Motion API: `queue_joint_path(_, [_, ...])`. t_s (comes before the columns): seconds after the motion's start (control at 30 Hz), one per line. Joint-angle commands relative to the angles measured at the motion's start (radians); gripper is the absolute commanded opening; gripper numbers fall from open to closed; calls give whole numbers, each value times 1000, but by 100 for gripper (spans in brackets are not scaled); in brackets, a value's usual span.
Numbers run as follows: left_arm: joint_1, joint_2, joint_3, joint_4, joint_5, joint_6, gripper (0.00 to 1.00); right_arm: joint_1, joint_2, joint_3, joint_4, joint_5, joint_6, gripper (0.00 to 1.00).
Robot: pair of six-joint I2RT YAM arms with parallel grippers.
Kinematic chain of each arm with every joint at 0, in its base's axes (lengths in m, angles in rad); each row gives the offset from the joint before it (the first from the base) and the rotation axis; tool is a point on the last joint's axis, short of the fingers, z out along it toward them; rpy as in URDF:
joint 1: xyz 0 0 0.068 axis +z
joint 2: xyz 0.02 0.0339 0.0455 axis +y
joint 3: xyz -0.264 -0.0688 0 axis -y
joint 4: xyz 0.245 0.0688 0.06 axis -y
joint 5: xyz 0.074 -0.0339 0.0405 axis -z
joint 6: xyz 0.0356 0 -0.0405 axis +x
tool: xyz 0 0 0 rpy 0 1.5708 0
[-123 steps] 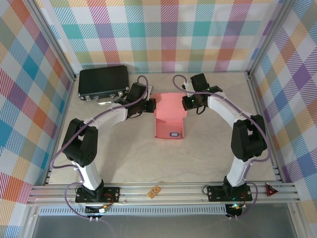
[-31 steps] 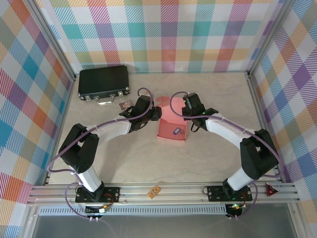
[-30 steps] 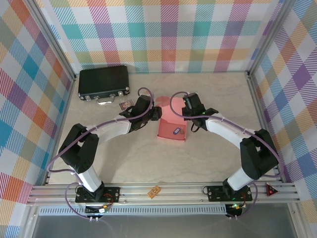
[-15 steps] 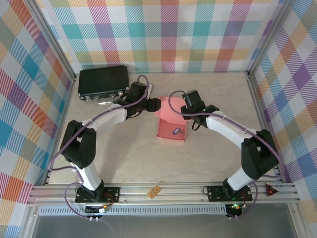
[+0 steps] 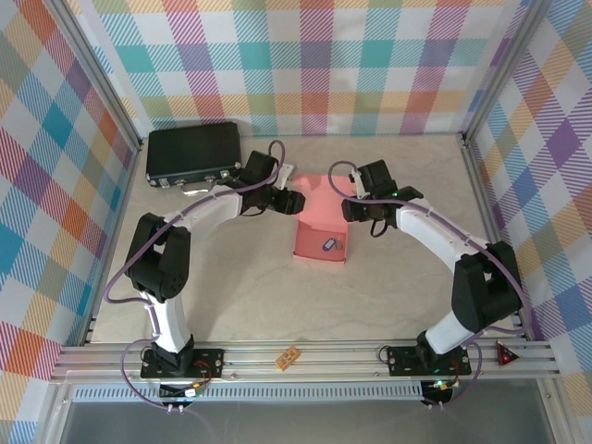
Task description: Fold the paper box
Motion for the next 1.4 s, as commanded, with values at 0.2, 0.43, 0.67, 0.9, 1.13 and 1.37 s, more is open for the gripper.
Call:
queue_joint_path(0.2, [20,43,60,-25,-14,33,57,-81,63,64,-29,-146,-27,53])
queue_joint_path(0.43, [25,47,79,-16,-20,31,58,-123,129,116,-46,-265,-45,53])
queue_joint_path(0.67, [36,102,157,-86,13,45,55,-148,188,180,-89,-304,-64,51])
queue_joint_path(0.9, [39,147,226,-154,28,50,53,-162,239,236,-137,-349,-94,48])
queue_joint_path(1.13, [40,172,271,-194,54,53,48,-162,261,271,-167,-363,-107,43])
queue_joint_path(1.37, [40,161,276,-205,62,54,38,-162,251,286,-180,-373,-110,35])
